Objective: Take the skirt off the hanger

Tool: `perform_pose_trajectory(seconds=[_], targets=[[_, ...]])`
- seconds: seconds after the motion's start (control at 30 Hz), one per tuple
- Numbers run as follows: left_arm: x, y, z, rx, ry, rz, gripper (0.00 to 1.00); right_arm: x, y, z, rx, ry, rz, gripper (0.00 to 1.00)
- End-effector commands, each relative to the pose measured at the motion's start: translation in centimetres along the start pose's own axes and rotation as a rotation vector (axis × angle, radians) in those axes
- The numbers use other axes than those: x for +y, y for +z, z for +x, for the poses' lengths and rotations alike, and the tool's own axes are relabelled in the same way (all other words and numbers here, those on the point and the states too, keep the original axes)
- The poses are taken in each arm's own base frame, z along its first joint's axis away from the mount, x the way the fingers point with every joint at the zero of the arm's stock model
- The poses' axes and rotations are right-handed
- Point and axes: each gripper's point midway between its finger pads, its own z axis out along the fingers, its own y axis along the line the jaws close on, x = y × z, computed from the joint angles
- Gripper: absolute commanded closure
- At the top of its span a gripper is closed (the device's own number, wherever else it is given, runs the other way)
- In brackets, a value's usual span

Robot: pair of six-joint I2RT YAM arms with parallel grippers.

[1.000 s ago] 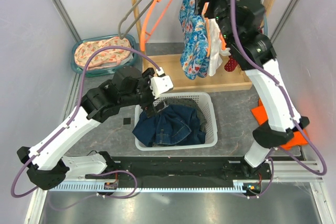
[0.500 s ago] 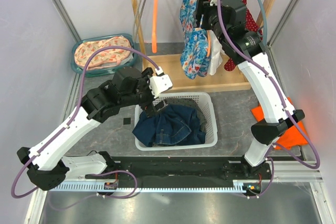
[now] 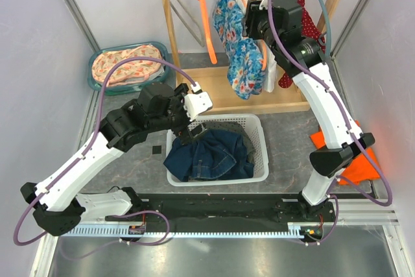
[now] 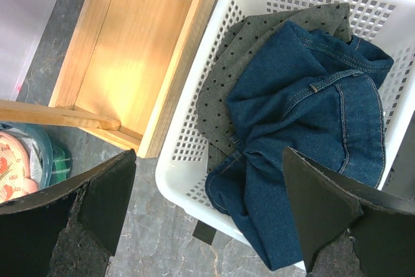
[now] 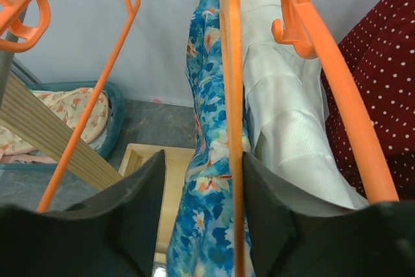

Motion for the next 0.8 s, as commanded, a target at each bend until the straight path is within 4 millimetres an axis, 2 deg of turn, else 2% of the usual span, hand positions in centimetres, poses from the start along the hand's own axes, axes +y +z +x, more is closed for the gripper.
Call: perform_pose_trajectory(seconds=[0.0, 0.1, 0.27, 0.33, 0.37, 0.43, 0.47, 0.57, 0.63, 0.67, 0.77], targets=[[0.8, -1.4, -1.9, -0.077, -0.029, -0.036, 0.00, 0.6, 0.6, 0.6, 0.016, 0.020, -0.026, 0.51], [0.8, -1.4, -1.8, -0.075, -0.029, -0.038, 0.00, 0.6, 0.6, 1.6, 0.039, 0.019, -0.027, 0.60], [0.8, -1.4, -2.0, -0.081, -0.028, -0.035, 0.00, 0.1, 0.8, 2.9, 0.063, 0.010, -0.008, 0.68], [0.8, -1.5, -2.1, -0.082, -0.026, -0.036, 0.00, 0.0, 0.9, 2.9, 0.061, 0.006, -0.004, 0.75], [0.8, -1.4, -2.0, -0.079, -0.028, -0.035, 0.00, 0.0, 0.9, 2.8, 0.059, 0.003, -0.003, 0.81], [0.8, -1.3, -1.9, -0.076, -0.027, -0.035, 0.00, 0.3, 0.6, 1.7, 0.031, 0.003, -0.014, 0.88], [0.8, -1.3, -1.8, -0.075, -0.025, -0.033, 0.00, 0.3, 0.5, 1.1, 0.017, 0.007, -0.019, 0.99], [0.8, -1.1, -1.7, -0.071, -0.030, -0.038, 0.00, 1.0, -0.4, -2.2, -0.068, 0.022, -0.054, 1.00], [0.9, -1.0, -1.6, -0.068, -0.031, -0.042, 0.00, 1.5, -0.7, -3.5, -0.097, 0.024, -0.074, 1.00], [0.9, -1.0, -1.5, -0.066, -0.032, -0.044, 0.00, 1.6, -1.4, -5.2, -0.136, 0.033, -0.081, 1.00], [1.0, -0.8, -1.2, -0.057, -0.028, -0.048, 0.00, 1.9, -2.6, -7.7, -0.202, 0.048, -0.100, 1.00]])
